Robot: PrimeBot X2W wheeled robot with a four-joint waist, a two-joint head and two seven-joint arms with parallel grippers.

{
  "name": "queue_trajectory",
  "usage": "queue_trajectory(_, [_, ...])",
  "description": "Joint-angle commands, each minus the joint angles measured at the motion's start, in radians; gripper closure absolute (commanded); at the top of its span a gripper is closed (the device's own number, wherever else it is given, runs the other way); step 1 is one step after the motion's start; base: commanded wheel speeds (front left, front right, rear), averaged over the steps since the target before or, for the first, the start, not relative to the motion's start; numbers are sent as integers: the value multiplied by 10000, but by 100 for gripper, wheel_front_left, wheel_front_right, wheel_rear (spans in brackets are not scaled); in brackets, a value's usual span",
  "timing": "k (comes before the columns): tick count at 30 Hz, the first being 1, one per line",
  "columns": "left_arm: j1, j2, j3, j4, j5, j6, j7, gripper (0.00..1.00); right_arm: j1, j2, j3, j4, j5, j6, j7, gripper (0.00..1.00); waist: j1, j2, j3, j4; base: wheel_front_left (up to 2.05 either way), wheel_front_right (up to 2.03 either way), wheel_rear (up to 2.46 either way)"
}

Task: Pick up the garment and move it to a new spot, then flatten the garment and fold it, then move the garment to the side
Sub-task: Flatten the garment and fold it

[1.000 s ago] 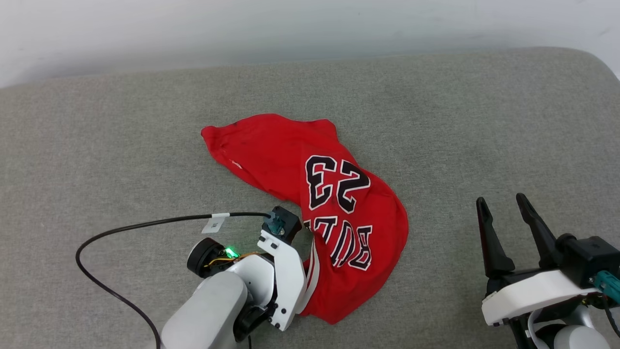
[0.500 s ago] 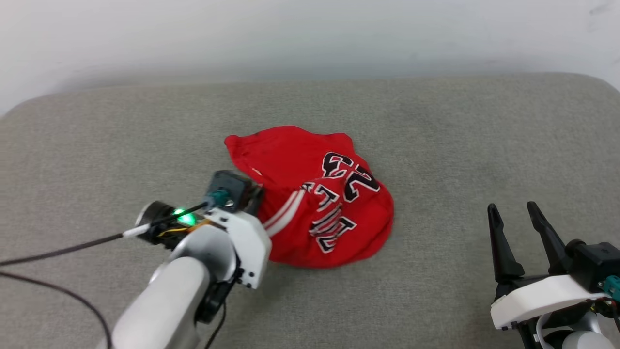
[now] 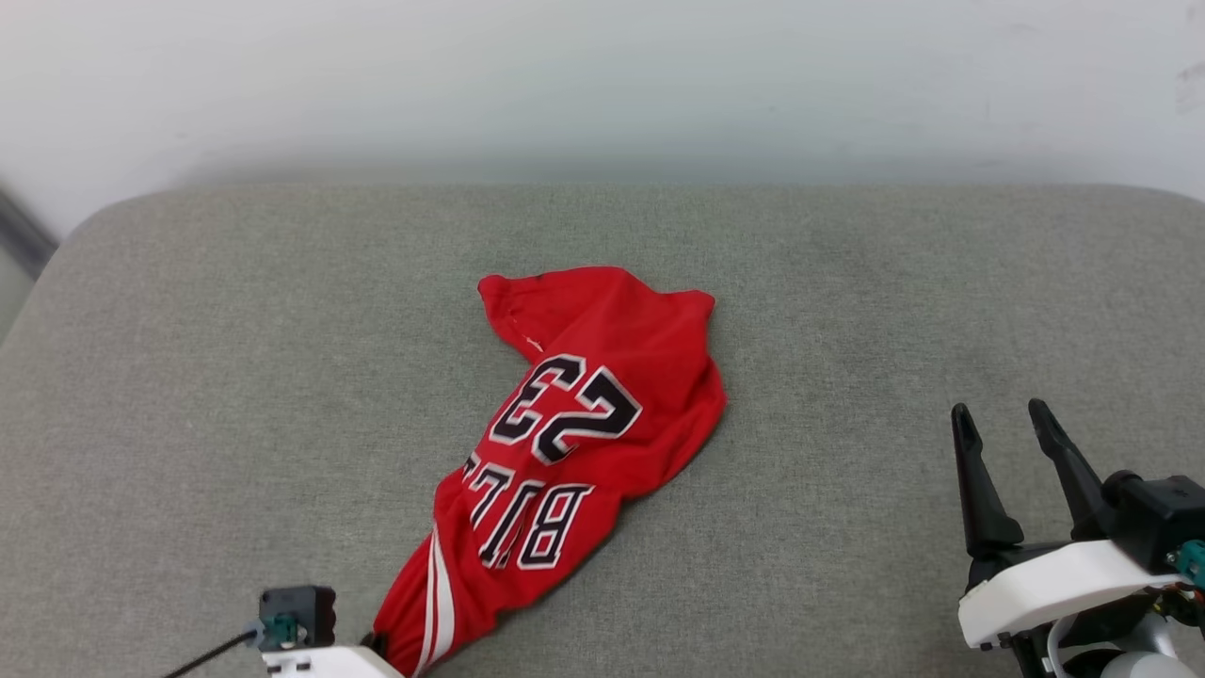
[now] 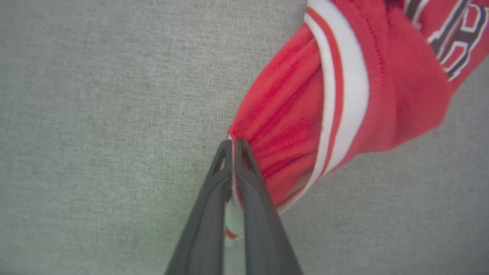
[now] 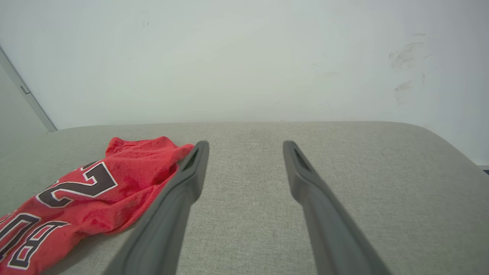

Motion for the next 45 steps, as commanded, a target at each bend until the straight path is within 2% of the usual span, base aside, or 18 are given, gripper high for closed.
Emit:
queue_trajectory(1, [152,-143,40,163,-226,-84,-60,100,115,8,31,-23,-37,-3,46,0,-1,0,-79,-9,0,0,0])
queue_trajectory(2, [223,-193,22,273,-289,-128,-109,77,112,8,30,-48,-63,-3,69,0,-1,0,-128,-9,0,0,0])
queue_trajectory(3, [239,-249,4,346,-329,-193,-203,19,141,8,29,-67,-85,-3,85,0,-1,0,-169,-8,0,0,0])
queue_trajectory(4, [176,-351,21,382,-352,-226,-374,0,185,8,16,-74,-87,-3,110,0,-1,0,-234,4,0,0,0])
queue_trajectory(15, [-605,-480,221,29,672,-96,-2984,0,533,8,73,-206,-106,-3,321,0,-1,0,-838,-128,0,0,0])
queue_trajectory(19, [-966,-491,253,-187,737,-204,-3309,0,549,8,-9,-288,-67,-3,334,0,-1,0,-833,-123,0,0,0])
queue_trajectory(23, [-1678,-434,50,-84,430,-768,-2682,0,505,8,-5,-382,-88,-3,373,0,-1,0,-667,-126,0,0,0])
queue_trajectory(28, [-2757,-237,-450,506,-76,-1708,-995,0,224,8,111,-542,-148,-3,343,0,-1,0,-154,-274,0,0,0])
queue_trajectory(29, [-2757,-237,-450,506,-76,-1708,-995,0,224,8,111,-542,-148,-3,343,0,-1,0,-154,-274,0,0,0])
queue_trajectory(35, [-3467,-19,-906,1962,-566,-2276,918,0,-239,8,311,-390,-74,-3,138,0,-1,0,532,-663,0,0,0])
queue_trajectory(36, [-3502,-56,-940,2084,-652,-2332,1076,10,-274,8,313,-356,-51,-3,95,0,-1,0,575,-678,0,0,0])
queue_trajectory(37, [-3605,-56,-954,2215,-662,-2396,1093,90,-360,8,306,-279,-16,-3,33,0,-1,0,628,-689,0,0,0])
queue_trajectory(38, [-3639,-84,-963,2262,-690,-2445,1062,100,-374,8,287,-248,-12,-3,16,0,-1,0,646,-683,0,0,0])
queue_trajectory(45, [-4289,-51,-1049,1907,226,-2236,-301,100,-454,8,183,-43,-60,-3,-62,0,-1,0,480,-612,0,0,0])
